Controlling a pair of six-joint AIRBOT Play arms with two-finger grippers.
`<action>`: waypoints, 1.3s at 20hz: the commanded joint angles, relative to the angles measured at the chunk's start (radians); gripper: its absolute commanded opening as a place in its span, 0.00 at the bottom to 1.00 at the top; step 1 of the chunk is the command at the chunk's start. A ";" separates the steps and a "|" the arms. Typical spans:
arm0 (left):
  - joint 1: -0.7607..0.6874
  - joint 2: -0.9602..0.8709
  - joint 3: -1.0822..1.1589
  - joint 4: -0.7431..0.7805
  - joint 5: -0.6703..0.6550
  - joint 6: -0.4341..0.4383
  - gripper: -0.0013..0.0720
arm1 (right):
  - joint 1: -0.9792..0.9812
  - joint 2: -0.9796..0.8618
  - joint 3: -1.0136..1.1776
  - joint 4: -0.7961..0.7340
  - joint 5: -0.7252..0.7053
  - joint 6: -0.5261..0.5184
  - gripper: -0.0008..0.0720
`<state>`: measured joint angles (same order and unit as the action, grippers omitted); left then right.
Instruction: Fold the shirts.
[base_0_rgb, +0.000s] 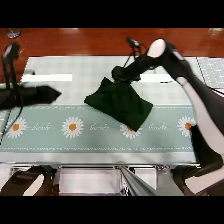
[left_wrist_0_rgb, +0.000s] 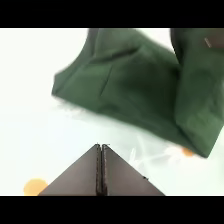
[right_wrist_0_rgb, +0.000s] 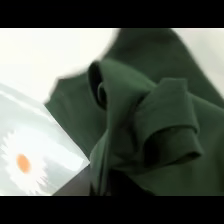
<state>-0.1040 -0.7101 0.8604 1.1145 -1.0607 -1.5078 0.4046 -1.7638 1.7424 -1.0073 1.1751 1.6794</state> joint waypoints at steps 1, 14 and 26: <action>0.008 0.173 -0.212 -0.001 0.077 -0.033 0.05 | 0.039 -0.187 0.163 0.122 -0.006 0.047 0.04; 0.011 -0.026 -0.266 -0.064 0.238 -0.050 0.05 | -0.298 0.086 0.212 -0.097 0.423 -0.069 0.88; -0.146 -0.031 -0.348 -0.123 0.301 -0.050 0.05 | -0.380 0.788 -1.326 0.378 -0.453 -0.064 0.88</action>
<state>-0.2024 -0.7403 0.5285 1.0153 -0.8040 -1.5589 -0.0380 -0.9928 0.6342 -0.8459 0.8867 1.6924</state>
